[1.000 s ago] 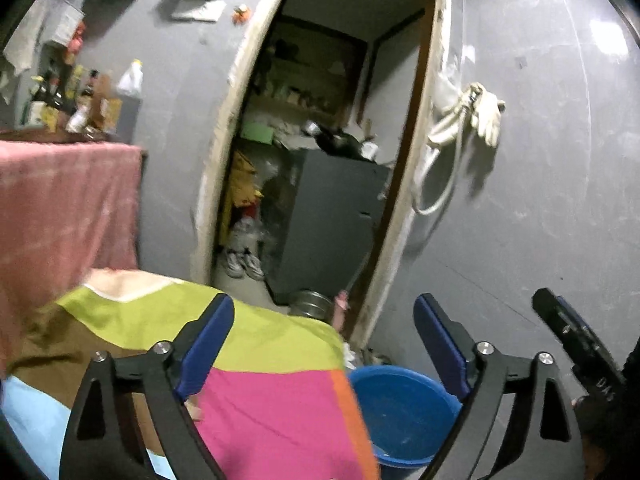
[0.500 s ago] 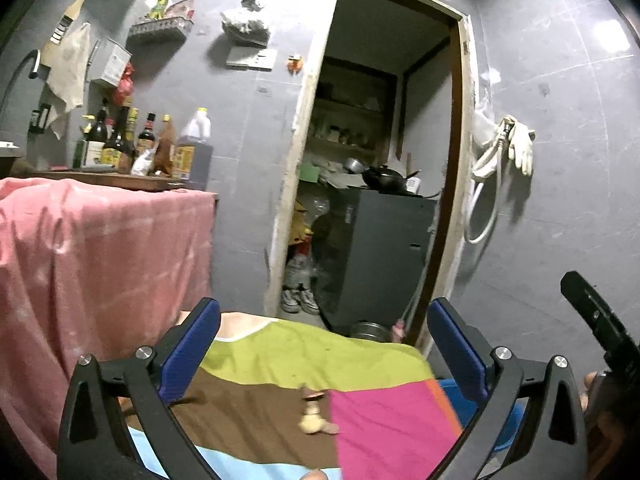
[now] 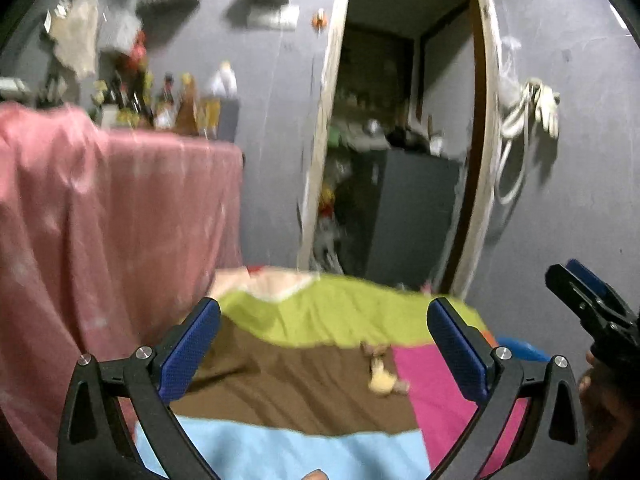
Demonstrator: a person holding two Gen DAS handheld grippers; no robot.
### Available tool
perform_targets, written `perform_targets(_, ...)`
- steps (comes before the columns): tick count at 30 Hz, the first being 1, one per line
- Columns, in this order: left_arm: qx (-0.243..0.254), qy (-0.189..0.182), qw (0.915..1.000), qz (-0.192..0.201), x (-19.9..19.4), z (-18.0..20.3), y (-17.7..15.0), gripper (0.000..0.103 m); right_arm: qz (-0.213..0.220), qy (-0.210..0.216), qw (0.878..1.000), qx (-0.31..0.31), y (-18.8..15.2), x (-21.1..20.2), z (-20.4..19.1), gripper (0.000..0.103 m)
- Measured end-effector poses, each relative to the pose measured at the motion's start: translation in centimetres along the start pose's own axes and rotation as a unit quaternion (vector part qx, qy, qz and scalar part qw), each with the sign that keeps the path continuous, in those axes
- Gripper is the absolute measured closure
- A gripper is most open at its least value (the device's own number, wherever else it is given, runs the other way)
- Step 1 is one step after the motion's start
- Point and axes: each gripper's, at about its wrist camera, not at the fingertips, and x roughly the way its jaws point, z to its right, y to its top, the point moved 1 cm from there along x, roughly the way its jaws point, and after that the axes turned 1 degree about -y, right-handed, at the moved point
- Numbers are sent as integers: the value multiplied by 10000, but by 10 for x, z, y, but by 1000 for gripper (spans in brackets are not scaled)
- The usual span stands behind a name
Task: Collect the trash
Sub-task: 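Move both open tools back over the small scraps on the blanket, then grasp a beige scrap with the left tool while the right tool grasps a bark-like scrap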
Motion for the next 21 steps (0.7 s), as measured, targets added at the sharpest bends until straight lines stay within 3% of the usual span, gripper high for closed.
perform_targets(5, -1, -103, 9979, -638, 31, -7, -16, 2, -659, 87, 9978, 2, -20, 26, 10, 6)
perform_targets(11, 135, -366, 9922, -1185, 58, 0, -35, 6, -1607, 398, 9861, -169, -46, 55, 12, 32)
perform_targets(15, 250, -669, 9836, -1655, 78, 8, -45, 24, -2097, 594, 9755, -296, -63, 69, 11, 54)
perform_targets(21, 137, -1071, 9658, -2357, 106, 10, -58, 43, -2575, 901, 9609, -479, -79, 80, 7, 67)
